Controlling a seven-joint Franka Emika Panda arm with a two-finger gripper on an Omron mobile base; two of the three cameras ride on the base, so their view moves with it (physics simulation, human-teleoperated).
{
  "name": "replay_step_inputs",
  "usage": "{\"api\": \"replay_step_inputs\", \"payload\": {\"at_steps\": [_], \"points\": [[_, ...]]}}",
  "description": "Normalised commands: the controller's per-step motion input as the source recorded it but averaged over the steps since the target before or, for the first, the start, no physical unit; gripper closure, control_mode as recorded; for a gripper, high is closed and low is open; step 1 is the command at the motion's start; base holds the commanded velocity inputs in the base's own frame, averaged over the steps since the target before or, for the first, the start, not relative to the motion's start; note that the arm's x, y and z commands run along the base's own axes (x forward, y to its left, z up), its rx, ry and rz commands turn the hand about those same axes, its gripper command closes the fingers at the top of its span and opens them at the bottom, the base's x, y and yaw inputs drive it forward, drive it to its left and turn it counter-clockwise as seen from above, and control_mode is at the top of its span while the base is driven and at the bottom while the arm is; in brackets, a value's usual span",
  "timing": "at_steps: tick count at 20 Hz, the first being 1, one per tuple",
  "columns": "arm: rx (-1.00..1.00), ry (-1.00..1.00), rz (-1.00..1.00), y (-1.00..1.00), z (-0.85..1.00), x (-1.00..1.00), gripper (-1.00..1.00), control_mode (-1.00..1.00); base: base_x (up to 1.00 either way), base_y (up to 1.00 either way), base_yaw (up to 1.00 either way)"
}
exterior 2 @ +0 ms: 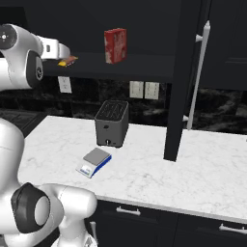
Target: Pick the bar and place it on the digital scale for weighing, and close the cabinet.
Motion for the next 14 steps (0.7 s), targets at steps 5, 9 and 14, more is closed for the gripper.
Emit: {"api": "replay_step_inputs", "payload": {"at_steps": [5, 9, 14], "points": [[-0.02, 0.03, -0.03, 0.19, -0.09, 0.44, -1.0, -1.0, 0.0, 0.0, 0.0], [-0.02, 0.04, -0.11, 0.44, -0.06, 0.43, -1.0, -1.0, 0.0, 0.0, 0.0], [0.03, 0.02, -0.02, 0.16, -0.18, 0.32, -1.0, -1.0, 0.0, 0.0, 0.0]]}}
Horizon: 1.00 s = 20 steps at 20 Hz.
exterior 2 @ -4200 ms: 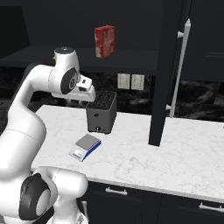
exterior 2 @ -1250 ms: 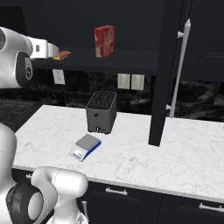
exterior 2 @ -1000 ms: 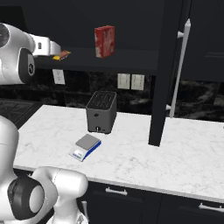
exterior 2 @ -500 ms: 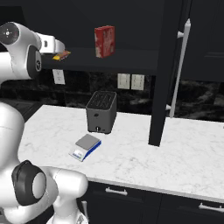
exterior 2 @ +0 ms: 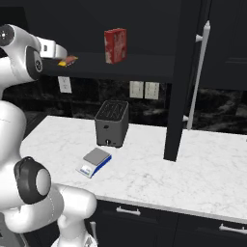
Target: Pick the bar and place it on the digital scale for weighing, and close the cabinet.
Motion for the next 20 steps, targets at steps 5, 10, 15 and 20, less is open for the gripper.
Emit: {"api": "replay_step_inputs", "payload": {"at_steps": [5, 10, 15, 20], "points": [[0.01, 0.0, 0.0, 0.0, -0.18, 0.22, -1.0, -1.0, 0.0, 0.0, 0.0], [0.0, 0.0, 0.0, 0.0, -0.11, 0.28, -1.0, -1.0, 0.0, 0.0, 0.0], [0.0, 0.07, 0.0, -0.04, -0.1, 0.3, -1.0, -1.0, 0.0, 0.0, 0.0], [0.0, 0.11, 0.0, 0.0, -0.1, 0.34, -1.0, -1.0, 0.0, 0.0, 0.0]]}}
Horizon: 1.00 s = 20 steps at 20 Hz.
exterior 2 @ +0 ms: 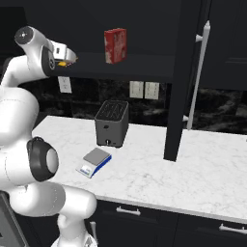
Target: Pick the bar and place it on the digital scale for weighing, and close the cabinet.
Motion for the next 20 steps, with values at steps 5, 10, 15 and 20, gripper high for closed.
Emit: {"api": "replay_step_inputs", "payload": {"at_steps": [5, 10, 15, 20], "points": [[0.0, 0.04, 0.0, 0.0, -0.11, 0.32, -1.0, -1.0, 0.0, 0.0, 0.0], [0.0, 0.0, 0.0, 0.0, -0.18, 0.25, -1.0, -1.0, 0.0, 0.0, 0.0], [0.0, 0.0, 0.0, 0.0, -0.26, 0.25, -1.0, -1.0, 0.0, 0.0, 0.0], [0.0, 0.0, 0.0, 0.0, -0.22, 0.27, 1.0, -1.0, 0.0, 0.0, 0.0]]}}
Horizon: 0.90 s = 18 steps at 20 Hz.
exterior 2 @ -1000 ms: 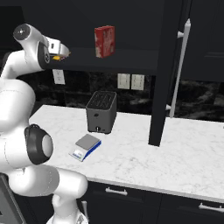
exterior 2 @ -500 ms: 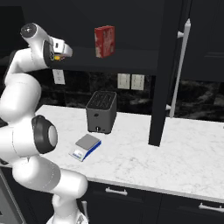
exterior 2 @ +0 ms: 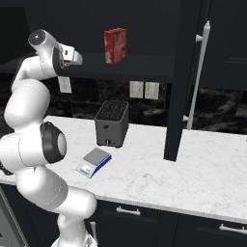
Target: Pick the bar and place it on the digital scale for weighing, and close the cabinet.
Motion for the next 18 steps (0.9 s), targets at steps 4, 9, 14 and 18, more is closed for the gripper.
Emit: {"api": "replay_step_inputs", "payload": {"at_steps": [4, 9, 14, 18], "points": [[0.0, 0.0, 0.0, 0.0, -0.2, 0.14, 1.0, -1.0, 0.0, 0.0, 0.0], [0.04, -0.09, 0.0, 0.03, -0.07, -0.53, 1.0, -1.0, 0.0, 0.0, 0.0], [0.13, -0.19, 0.0, 0.0, 0.06, -1.0, 1.0, -1.0, 0.0, 0.0, 0.0], [0.12, -0.05, 0.04, 0.0, 0.24, -1.0, 1.0, -1.0, 0.0, 0.0, 0.0]]}}
